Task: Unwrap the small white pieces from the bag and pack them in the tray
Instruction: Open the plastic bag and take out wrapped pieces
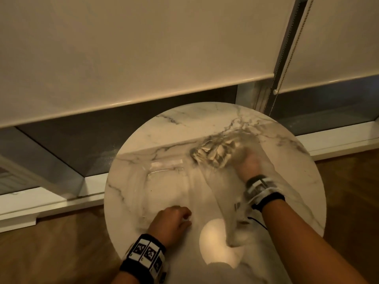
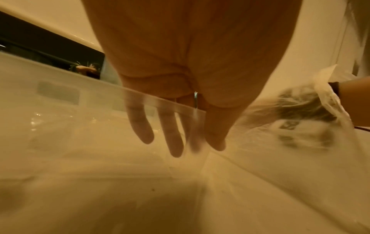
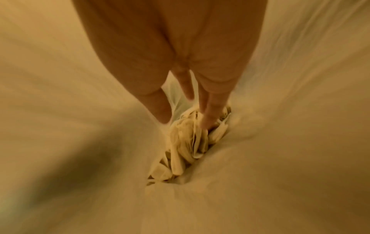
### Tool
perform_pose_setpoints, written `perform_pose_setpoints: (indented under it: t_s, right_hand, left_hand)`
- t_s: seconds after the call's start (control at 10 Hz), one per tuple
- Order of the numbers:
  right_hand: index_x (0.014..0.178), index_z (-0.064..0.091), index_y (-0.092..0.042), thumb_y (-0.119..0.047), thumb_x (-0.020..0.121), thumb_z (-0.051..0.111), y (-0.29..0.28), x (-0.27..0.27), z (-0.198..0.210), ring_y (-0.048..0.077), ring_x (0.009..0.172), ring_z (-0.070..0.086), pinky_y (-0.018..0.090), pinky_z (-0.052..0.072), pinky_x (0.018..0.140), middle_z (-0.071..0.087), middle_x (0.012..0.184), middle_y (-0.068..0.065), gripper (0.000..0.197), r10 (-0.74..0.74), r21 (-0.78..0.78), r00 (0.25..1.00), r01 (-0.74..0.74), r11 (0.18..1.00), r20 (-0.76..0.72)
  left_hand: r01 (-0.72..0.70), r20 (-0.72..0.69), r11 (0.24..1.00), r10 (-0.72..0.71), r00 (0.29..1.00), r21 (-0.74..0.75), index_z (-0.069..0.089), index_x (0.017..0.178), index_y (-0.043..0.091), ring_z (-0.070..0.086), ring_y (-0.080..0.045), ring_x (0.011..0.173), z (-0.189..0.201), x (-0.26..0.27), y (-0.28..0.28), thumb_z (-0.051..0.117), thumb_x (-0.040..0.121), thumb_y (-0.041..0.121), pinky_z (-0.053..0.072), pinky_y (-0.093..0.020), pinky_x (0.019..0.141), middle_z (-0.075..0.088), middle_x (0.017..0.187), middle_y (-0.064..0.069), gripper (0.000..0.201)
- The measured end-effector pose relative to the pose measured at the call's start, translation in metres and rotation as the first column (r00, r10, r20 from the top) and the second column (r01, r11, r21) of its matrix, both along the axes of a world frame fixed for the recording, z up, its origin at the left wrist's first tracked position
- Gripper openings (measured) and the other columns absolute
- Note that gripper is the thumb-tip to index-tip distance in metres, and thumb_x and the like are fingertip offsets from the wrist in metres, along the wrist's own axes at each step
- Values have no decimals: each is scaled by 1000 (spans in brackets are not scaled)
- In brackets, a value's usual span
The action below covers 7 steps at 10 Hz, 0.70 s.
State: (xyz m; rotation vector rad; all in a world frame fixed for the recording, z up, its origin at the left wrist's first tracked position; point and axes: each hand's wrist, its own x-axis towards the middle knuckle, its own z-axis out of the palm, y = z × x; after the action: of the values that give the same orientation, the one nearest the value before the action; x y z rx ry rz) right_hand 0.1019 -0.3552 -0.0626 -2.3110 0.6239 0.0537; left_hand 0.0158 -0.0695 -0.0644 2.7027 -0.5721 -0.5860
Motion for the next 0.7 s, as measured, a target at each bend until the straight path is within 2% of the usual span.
perform_pose_setpoints:
  t_s: [0.1, 0.2, 0.3, 0.4, 0.5, 0.6, 0.7]
  right_hand:
    - [125, 51, 0, -15, 79, 71, 11, -10, 34, 41, 101, 66, 32, 54, 73, 65, 115, 27, 52, 343, -664, 938, -283, 692, -43]
    - [138, 51, -6, -32, 84, 65, 27, -7, 42, 46, 123, 53, 63, 42, 99, 54, 135, 28, 61, 503, -857, 833, -419, 300, -231]
    - [133, 56, -22, -34, 91, 42, 27, -2, 57, 42, 119, 49, 64, 33, 94, 57, 131, 14, 46, 536, -850, 798, -462, 253, -274]
    - [121, 61, -19, -20, 84, 43, 35, 3, 57, 43, 103, 50, 64, 35, 82, 60, 111, 17, 41, 471, -796, 806, -529, 296, -360]
    - [128, 52, -6, -6, 80, 39, 30, 3, 55, 50, 108, 44, 68, 35, 82, 50, 116, 32, 49, 466, -682, 853, -486, 547, -235]
    - [135, 42, -6, -1, 76, 24, 25, 3, 53, 51, 114, 45, 71, 31, 90, 46, 127, 31, 62, 351, -607, 897, -440, 661, -269]
    - [133, 52, -8, -15, 92, 48, 13, 4, 38, 44, 119, 53, 39, 35, 91, 55, 133, 22, 42, 355, -623, 882, -470, 625, -309]
  left_hand:
    - [2, 21, 999, -3, 1000, 46, 61, 122, 25, 60, -18, 107, 2, -1, -14, 52, 100, 35, 44, -28, 86, 63, 118, 3, 27]
    - [12, 51, 994, -17, 999, 110, 59, 121, 25, 60, -22, 106, 2, -3, -23, 48, 100, 32, 44, -31, 87, 63, 119, 0, 25]
    - [-73, 94, 988, 60, 994, 135, 54, 129, 28, 59, -22, 113, 3, -4, -30, 50, 97, 38, 46, -36, 93, 62, 125, 2, 34]
    - [-145, 87, 983, 135, 987, 116, 53, 130, 29, 60, -21, 113, 3, -4, -32, 52, 97, 41, 48, -35, 92, 61, 125, 4, 35]
    - [-117, 74, 984, 108, 991, 136, 60, 120, 29, 62, -21, 107, 2, -6, -32, 47, 100, 39, 49, -35, 90, 63, 120, 4, 26]
    - [-132, 62, 982, 124, 990, 138, 61, 117, 29, 61, -21, 106, 1, -7, -31, 46, 100, 41, 48, -35, 90, 64, 117, 4, 26]
    - [-151, 47, 979, 146, 988, 137, 57, 125, 30, 59, -20, 111, 5, -7, -31, 47, 99, 44, 47, -36, 94, 63, 123, 4, 31]
